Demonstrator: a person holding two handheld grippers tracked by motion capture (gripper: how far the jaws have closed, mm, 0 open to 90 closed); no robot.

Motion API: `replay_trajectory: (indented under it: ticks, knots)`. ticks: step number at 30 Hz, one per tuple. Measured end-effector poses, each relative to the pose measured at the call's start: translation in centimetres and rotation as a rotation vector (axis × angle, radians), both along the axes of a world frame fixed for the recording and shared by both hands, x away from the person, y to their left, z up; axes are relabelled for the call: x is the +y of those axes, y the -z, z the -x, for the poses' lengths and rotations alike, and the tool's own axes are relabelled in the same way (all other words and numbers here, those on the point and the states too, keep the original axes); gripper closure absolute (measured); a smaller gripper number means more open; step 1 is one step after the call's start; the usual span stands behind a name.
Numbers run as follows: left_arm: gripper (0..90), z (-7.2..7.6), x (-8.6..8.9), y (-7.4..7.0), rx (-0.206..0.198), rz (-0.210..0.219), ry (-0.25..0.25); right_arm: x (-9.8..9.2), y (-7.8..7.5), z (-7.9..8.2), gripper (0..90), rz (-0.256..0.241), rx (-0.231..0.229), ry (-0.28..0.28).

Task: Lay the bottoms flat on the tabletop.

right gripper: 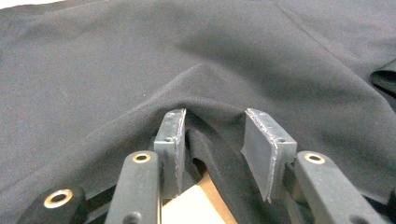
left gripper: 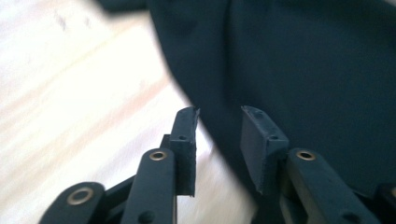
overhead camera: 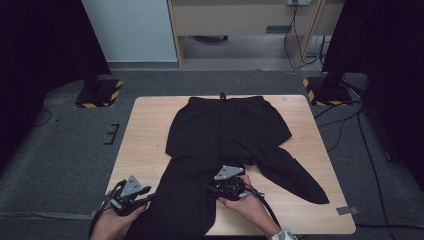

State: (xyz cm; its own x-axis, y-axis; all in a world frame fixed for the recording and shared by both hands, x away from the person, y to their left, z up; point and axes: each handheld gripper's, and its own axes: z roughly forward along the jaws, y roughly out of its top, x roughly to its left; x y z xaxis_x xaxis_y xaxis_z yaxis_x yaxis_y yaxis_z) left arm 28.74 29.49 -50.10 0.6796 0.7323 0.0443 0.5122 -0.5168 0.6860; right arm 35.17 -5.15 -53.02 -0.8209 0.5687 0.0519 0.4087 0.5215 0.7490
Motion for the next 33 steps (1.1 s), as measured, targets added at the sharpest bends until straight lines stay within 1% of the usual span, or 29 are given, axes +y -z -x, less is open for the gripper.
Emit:
replay_trajectory:
  ticks: [1,2,4,5,8,9,10,11,12,13,14,15,16,17,18,20,21,22,23,24,25,26,27,28,29,30,31,32,33]
  knots:
    - [66.6,0.2,0.4,0.4,0.011,-0.004,-0.002,0.0,0.0,0.0,58.3,-0.003,-0.003,-0.001]
    - [66.8,0.5,0.8,0.9,0.03,-0.018,-0.007,0.1,0.0,0.0,57.9,-0.004,0.0,-0.004]
    - [68.6,1.0,1.0,1.4,0.052,-0.023,-0.005,0.2,0.0,-0.1,57.7,-0.006,0.0,-0.002]
    - [69.9,1.4,1.1,1.6,0.052,-0.023,-0.005,0.3,0.0,-0.1,57.4,-0.005,0.003,-0.001]
    - [72.7,1.8,1.2,1.6,0.061,-0.016,-0.004,0.4,0.0,-0.2,56.7,-0.007,0.003,-0.005]
    - [74.6,2.2,1.2,1.6,0.069,-0.018,-0.005,0.4,0.0,-0.2,56.3,-0.007,0.001,-0.003]
    - [77.4,3.0,1.2,1.5,0.105,0.005,0.018,0.4,0.0,-0.2,55.8,-0.008,0.004,-0.004]
    - [78.9,3.4,1.1,1.4,0.119,0.015,0.034,0.4,0.0,-0.2,55.4,-0.008,0.005,-0.006]
    - [79.9,3.4,1.1,1.4,0.119,0.015,0.034,0.4,0.0,-0.2,55.4,-0.008,0.005,-0.006]
    - [79.9,4.1,0.8,1.4,0.144,0.035,0.076,0.3,-0.1,-0.1,54.5,-0.01,0.008,-0.01]
    - [79.6,5.2,0.3,1.3,0.156,0.028,0.138,0.3,-0.1,-0.1,54.3,-0.012,0.009,-0.009]
    - [78.6,5.4,0.2,1.2,0.153,0.014,0.143,0.2,-0.2,-0.1,54.1,-0.012,0.01,-0.012]
    - [77.4,5.5,0.2,1.0,0.141,0.009,0.142,0.2,-0.2,-0.1,54.0,-0.015,0.009,-0.012]
    - [76.7,5.4,0.2,0.8,0.127,0.013,0.136,0.2,-0.2,-0.2,53.8,-0.017,0.008,-0.012]
    - [75.9,4.8,0.3,0.3,0.094,0.014,0.107,0.2,-0.2,-0.2,53.5,-0.017,0.007,-0.012]
    - [72.4,3.6,0.3,0.0,0.065,0.01,0.047,0.2,-0.2,-0.1,52.6,-0.021,0.002,-0.01]
    - [67.2,2.9,0.3,-0.1,0.053,0.01,0.023,0.2,-0.2,-0.1,52.0,-0.023,0.003,-0.007]
    - [63.4,1.8,0.0,-0.1,0.041,0.011,-0.005,0.2,-0.3,-0.1,51.5,-0.022,0.005,-0.01]
    - [62.6,1.1,-0.2,-0.1,0.037,0.014,-0.012,0.2,-0.3,0.0,50.6,-0.023,0.005,-0.012]
    - [61.2,-0.1,-0.7,0.1,0.033,0.023,-0.023,0.2,-0.3,0.1,50.0,-0.024,0.007,-0.012]
    - [57.6,-0.7,-1.0,0.2,0.037,0.025,-0.028,0.2,-0.3,0.2,49.1,-0.025,0.007,-0.015]
    - [55.9,-1.6,-1.6,0.3,0.039,0.029,-0.027,0.3,-0.3,0.3,48.5,-0.025,0.011,-0.018]
    - [54.9,-2.2,-2.1,0.5,0.04,0.019,-0.02,0.3,-0.3,0.5,47.7,-0.024,0.015,-0.029]
    - [53.3,-2.2,-2.1,0.5,0.04,0.019,-0.02,0.3,-0.3,0.5,47.7,-0.024,0.015,-0.029]
    - [53.3,-3.0,-2.8,0.7,0.041,-0.009,-0.021,0.3,-0.3,0.7,47.1,-0.021,0.012,-0.036]
    - [51.6,-3.8,-3.4,1.1,0.053,-0.021,-0.016,0.5,-0.1,0.9,45.0,-0.008,0.025,-0.05]
    - [51.3,-4.2,-3.8,1.4,0.061,-0.04,-0.015,0.6,0.1,1.0,44.6,-0.004,0.027,-0.047]
    - [51.5,-4.4,-3.9,1.6,0.069,-0.042,-0.01,0.7,0.2,1.0,44.7,-0.005,0.026,-0.05]
    - [54.4,-4.6,-4.1,1.7,0.08,-0.012,0.002,0.7,0.2,1.0,45.2,-0.006,0.021,-0.049]
